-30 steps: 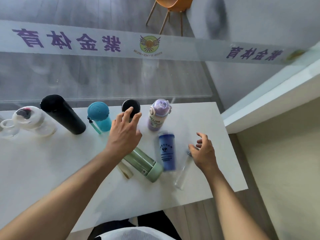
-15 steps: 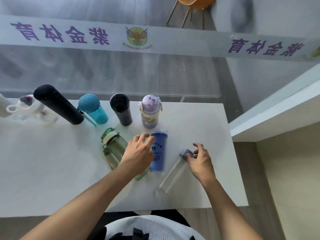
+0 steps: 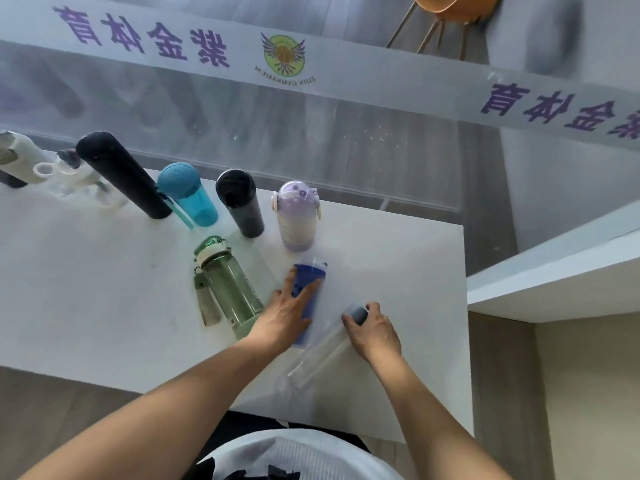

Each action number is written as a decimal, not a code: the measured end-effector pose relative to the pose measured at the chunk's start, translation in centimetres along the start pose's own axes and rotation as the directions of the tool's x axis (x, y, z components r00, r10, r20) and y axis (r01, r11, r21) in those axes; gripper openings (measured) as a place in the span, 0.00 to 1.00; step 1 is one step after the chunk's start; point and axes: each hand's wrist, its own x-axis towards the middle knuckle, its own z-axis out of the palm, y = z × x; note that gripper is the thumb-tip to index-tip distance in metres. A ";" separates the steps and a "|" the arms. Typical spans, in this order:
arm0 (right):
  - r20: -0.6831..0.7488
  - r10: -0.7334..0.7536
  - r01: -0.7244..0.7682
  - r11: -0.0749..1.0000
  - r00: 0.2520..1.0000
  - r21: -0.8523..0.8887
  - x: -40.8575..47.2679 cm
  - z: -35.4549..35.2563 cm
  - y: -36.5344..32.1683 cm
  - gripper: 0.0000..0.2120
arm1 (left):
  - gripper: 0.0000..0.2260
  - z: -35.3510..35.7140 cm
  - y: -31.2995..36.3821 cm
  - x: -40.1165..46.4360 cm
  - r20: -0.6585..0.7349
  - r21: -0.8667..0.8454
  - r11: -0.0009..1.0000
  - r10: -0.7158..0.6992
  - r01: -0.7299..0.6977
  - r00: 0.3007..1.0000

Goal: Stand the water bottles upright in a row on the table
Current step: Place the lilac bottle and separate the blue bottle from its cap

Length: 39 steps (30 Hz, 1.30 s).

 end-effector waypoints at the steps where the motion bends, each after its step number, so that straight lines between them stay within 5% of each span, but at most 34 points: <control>1: 0.011 0.000 0.000 1.000 1.000 0.023 0.2 0.0 0.0 0.28 | 0.35 0.2 0.1 -0.2 -0.003 -0.001 1.000 0.001 -0.001 1.000; 7: 0.019 0.037 -0.041 0.961 0.999 0.274 1.4 -1.2 0.7 0.24 | 0.34 1.2 0.6 -1.0 -0.020 -0.025 1.000 -0.015 0.015 1.000; 13: -0.212 -0.031 0.112 0.918 0.977 0.380 2.8 -6.8 -0.8 0.31 | 0.33 1.6 0.9 -1.0 -0.041 -0.017 1.000 -0.025 0.024 0.999; 22: -0.500 -0.386 0.556 0.792 0.776 0.251 2.3 -11.4 -6.8 0.31 | 0.32 1.4 0.6 -1.0 -0.023 -0.048 0.999 -0.025 0.024 0.999; 39: -0.499 -0.483 0.622 0.767 0.720 0.155 4.4 -10.7 -10.0 0.29 | 0.32 1.3 0.7 -1.2 -0.030 -0.047 0.999 -0.017 0.016 0.999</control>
